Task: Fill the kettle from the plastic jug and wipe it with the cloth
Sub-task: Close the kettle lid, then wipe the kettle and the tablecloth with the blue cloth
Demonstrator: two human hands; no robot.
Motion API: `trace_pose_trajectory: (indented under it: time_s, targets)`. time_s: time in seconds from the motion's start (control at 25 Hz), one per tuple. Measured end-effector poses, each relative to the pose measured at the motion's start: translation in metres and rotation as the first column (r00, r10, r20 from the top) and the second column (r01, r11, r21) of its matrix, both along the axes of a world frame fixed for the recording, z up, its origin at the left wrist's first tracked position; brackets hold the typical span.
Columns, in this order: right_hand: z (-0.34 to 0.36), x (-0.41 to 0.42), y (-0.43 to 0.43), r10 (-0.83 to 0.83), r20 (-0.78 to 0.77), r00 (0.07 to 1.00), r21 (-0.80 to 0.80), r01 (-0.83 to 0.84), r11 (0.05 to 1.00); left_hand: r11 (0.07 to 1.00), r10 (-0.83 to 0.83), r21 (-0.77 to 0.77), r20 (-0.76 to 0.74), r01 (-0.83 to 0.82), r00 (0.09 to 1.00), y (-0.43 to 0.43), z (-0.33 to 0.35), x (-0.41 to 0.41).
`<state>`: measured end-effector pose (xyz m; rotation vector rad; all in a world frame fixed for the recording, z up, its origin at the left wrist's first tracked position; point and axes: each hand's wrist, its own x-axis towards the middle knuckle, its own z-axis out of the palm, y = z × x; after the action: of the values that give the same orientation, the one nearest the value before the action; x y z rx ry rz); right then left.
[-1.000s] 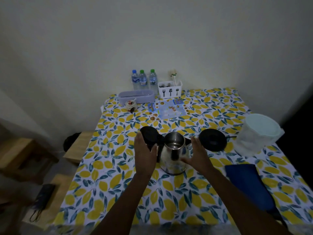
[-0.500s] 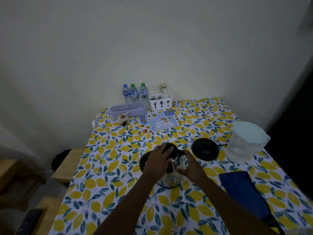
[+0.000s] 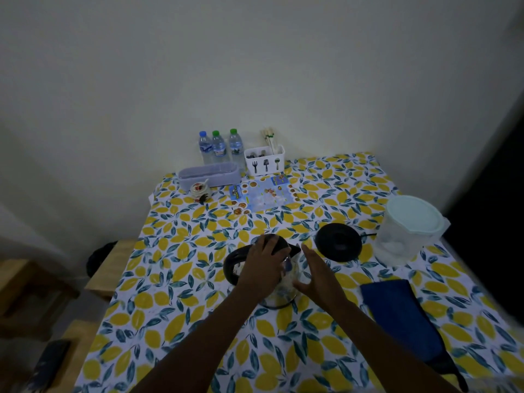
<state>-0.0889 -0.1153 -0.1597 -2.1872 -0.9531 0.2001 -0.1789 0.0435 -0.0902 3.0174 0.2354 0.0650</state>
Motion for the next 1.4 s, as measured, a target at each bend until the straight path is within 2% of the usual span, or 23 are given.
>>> trace_pose_trajectory:
  time_s: [0.08,0.2,0.4,0.52,0.64,0.8,0.96,1.04,1.16,1.28,1.4]
  targets:
    - [-0.008,0.006,-0.024,-0.013,0.095,0.995,-0.008,0.014,1.000,0.998,-0.041,0.037,0.017,0.040,0.999,-0.024,-0.007,0.002]
    - [-0.025,0.016,-0.074,-0.091,0.158,0.983,-0.170,0.118,0.978,0.993,-0.105,0.052,-0.042,0.107,0.994,-0.068,-0.029,0.015]
    - [-0.060,0.039,-0.155,-0.305,0.063,0.950,-0.454,0.300,0.839,0.979,-0.199,-0.073,-0.210,0.188,0.957,-0.120,-0.076,0.043]
    - [-0.080,0.048,-0.189,-0.369,0.013,0.929,-0.608,0.300,0.735,0.956,-0.281,-0.156,-0.222,0.250,0.934,-0.149,-0.089,0.063]
    - [-0.094,0.050,-0.204,-0.364,0.007,0.931,-0.678,0.272,0.683,0.948,-0.282,-0.223,-0.261,0.227,0.923,-0.166,-0.099,0.077]
    - [-0.101,0.057,-0.208,-0.311,0.040,0.950,-0.653,0.260,0.711,0.951,-0.280,-0.215,-0.305,0.221,0.910,-0.181,-0.109,0.088]
    - [-0.101,0.080,-0.212,-0.246,0.037,0.969,-0.534,0.227,0.814,0.956,-0.253,-0.229,-0.316,0.186,0.914,-0.189,-0.107,0.099]
    - [-0.102,0.089,-0.213,-0.253,0.038,0.967,-0.499,0.238,0.833,0.960,-0.235,-0.222,-0.312,0.170,0.921,-0.184,-0.108,0.098]
    - [-0.101,0.095,-0.215,-0.288,-0.045,0.957,-0.401,0.247,0.882,0.953,-0.185,-0.270,-0.169,0.135,0.968,-0.176,-0.107,0.091]
    - [-0.084,0.096,-0.197,-0.301,-0.120,0.946,-0.220,0.270,0.938,0.952,-0.077,-0.300,-0.021,0.067,0.997,-0.162,-0.092,0.085]
    - [-0.053,0.086,-0.159,-0.229,-0.147,0.962,-0.031,0.227,0.973,0.951,0.003,-0.307,0.112,0.032,0.994,-0.137,-0.074,0.071]
